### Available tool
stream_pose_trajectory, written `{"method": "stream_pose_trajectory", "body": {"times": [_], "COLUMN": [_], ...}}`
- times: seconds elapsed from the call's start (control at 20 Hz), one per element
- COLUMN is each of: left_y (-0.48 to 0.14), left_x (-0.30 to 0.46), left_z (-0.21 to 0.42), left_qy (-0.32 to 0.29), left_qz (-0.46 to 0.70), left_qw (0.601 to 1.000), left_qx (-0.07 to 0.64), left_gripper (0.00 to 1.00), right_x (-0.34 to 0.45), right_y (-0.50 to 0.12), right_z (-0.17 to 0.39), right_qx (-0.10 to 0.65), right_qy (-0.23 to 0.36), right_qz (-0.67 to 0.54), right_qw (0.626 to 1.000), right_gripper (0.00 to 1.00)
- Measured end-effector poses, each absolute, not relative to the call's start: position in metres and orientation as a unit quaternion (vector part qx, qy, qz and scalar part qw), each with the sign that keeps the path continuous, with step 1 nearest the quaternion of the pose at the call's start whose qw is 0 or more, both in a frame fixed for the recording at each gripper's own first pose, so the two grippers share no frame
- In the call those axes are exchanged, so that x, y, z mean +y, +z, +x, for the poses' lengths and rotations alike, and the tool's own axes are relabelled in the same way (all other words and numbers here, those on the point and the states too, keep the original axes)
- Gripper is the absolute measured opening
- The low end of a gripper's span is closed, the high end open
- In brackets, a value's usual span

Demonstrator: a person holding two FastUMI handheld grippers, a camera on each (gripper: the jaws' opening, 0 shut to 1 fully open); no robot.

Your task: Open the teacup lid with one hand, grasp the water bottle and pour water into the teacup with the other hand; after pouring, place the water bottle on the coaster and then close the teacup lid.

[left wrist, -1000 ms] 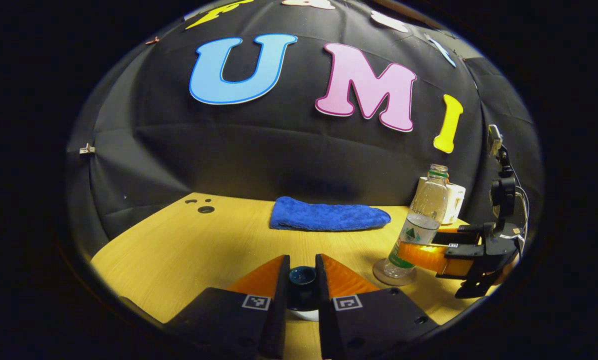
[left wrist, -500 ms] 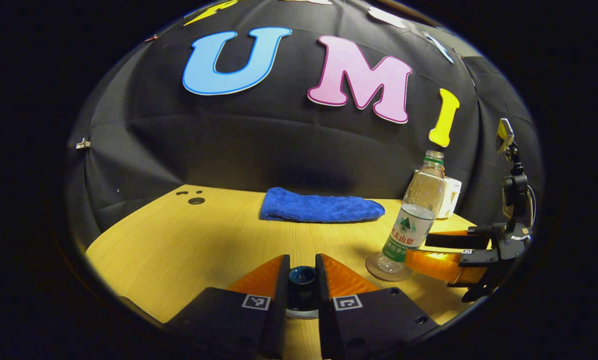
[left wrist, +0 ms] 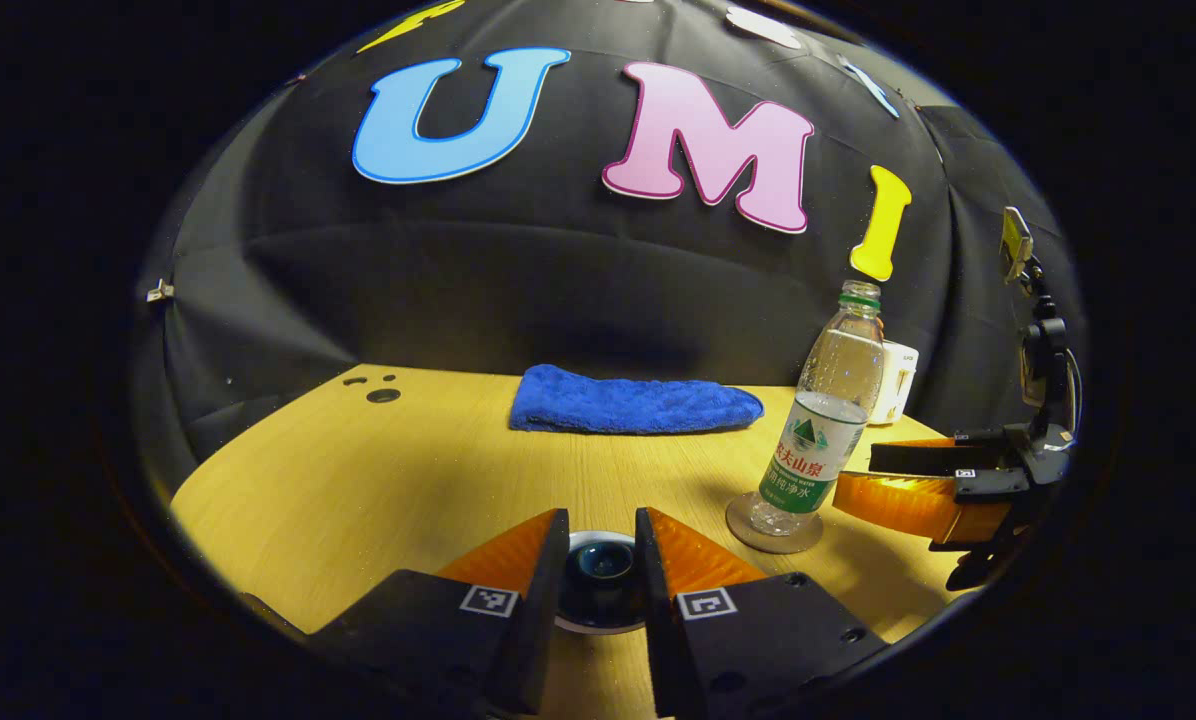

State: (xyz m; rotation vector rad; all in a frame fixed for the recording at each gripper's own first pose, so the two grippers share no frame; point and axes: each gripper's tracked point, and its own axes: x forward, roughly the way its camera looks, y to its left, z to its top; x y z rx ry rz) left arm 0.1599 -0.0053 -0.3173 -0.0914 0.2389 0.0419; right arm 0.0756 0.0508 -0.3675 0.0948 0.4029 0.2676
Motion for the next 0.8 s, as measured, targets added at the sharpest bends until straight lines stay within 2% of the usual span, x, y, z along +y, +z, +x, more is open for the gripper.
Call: {"method": "stream_pose_trajectory", "body": {"times": [0.1,0.35,0.8], "left_y": [-0.305,-0.261,-0.130], "left_x": [-0.004,0.002,-0.001], "left_z": [0.157,0.140,0.081], "left_qy": [0.022,0.030,0.026], "left_qz": [-0.044,-0.050,-0.051], "left_qw": [0.993,0.993,0.995], "left_qx": [0.112,0.105,0.085], "left_gripper": [0.47,0.47,0.46], "right_x": [0.048,0.045,0.057], "right_y": [-0.359,-0.306,-0.177], "right_z": [0.073,0.066,0.030], "right_qx": [0.196,0.174,0.156], "right_qy": [0.128,0.117,0.109], "right_qz": [0.038,0.015,0.006], "right_qw": [0.972,0.978,0.982], "right_gripper": [0.99,0.99,0.99]}}
